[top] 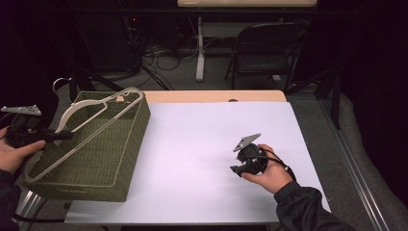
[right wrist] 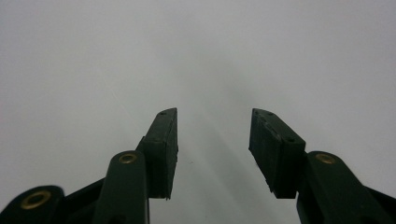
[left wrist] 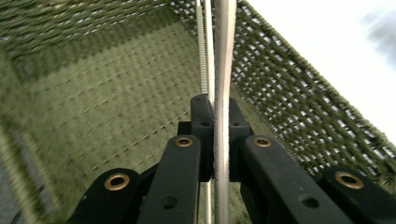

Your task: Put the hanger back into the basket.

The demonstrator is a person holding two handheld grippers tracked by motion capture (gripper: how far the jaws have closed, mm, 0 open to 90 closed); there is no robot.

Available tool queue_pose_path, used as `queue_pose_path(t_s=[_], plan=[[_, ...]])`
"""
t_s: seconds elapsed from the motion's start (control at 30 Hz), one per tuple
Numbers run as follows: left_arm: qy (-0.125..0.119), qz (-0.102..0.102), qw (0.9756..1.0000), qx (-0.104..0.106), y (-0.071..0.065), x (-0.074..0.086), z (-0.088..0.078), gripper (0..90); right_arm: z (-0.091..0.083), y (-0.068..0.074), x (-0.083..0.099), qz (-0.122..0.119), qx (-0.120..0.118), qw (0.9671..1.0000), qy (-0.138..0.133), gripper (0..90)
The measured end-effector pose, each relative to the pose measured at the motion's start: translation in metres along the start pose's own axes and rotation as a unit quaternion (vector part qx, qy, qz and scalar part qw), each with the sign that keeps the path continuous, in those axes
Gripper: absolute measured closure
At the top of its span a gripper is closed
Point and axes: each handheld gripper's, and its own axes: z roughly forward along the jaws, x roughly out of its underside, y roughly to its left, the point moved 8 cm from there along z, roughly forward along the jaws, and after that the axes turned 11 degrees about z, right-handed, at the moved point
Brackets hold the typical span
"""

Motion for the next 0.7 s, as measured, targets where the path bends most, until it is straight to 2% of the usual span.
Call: queue_pose_path(t_s=[0.1,0.13,0.17,0.27,0.4,0.43,0.5,0.57,0.6,0.7], plan=[[-0.006,-0.004,1.0000,-0.001,0.003,-0.001,0.000,87.2,0.001,0.001,0.000,0.000,-0.002,1.0000,-0.002,51.7],[0.001,-0.002,1.0000,0.000,0.003,0.000,0.001,87.2,0.002,0.002,-0.001,0.002,-0.006,0.9999,-0.010,51.7],[0.006,-0.003,1.0000,-0.001,0.003,0.000,0.003,87.2,0.001,0.001,-0.001,-0.003,-0.001,1.0000,0.000,51.7],[0.029,0.001,0.9996,0.001,0.003,0.004,0.012,87.2,0.001,0.002,-0.001,0.002,-0.001,1.0000,-0.003,51.7],[0.032,-0.005,0.9995,0.005,0.004,0.008,0.022,87.2,0.001,0.001,-0.001,0.003,-0.005,1.0000,-0.007,51.6],[0.030,-0.008,0.9995,0.006,0.004,0.009,0.025,87.2,0.000,0.001,-0.001,0.002,-0.001,1.0000,-0.001,51.7],[0.027,-0.016,0.9994,0.010,0.006,0.013,0.030,87.2,-0.001,0.000,0.000,0.002,0.000,1.0000,0.004,51.6],[0.022,-0.026,0.9994,0.011,0.009,0.020,0.032,87.2,0.000,0.000,0.000,0.004,-0.003,1.0000,-0.004,51.6],[0.021,-0.029,0.9993,0.009,0.010,0.024,0.034,87.1,-0.001,0.000,0.001,0.004,-0.001,1.0000,0.002,51.7],[0.042,-0.030,0.9987,0.004,0.011,0.035,0.041,87.2,0.000,-0.001,0.002,0.006,-0.001,1.0000,0.003,51.6]])
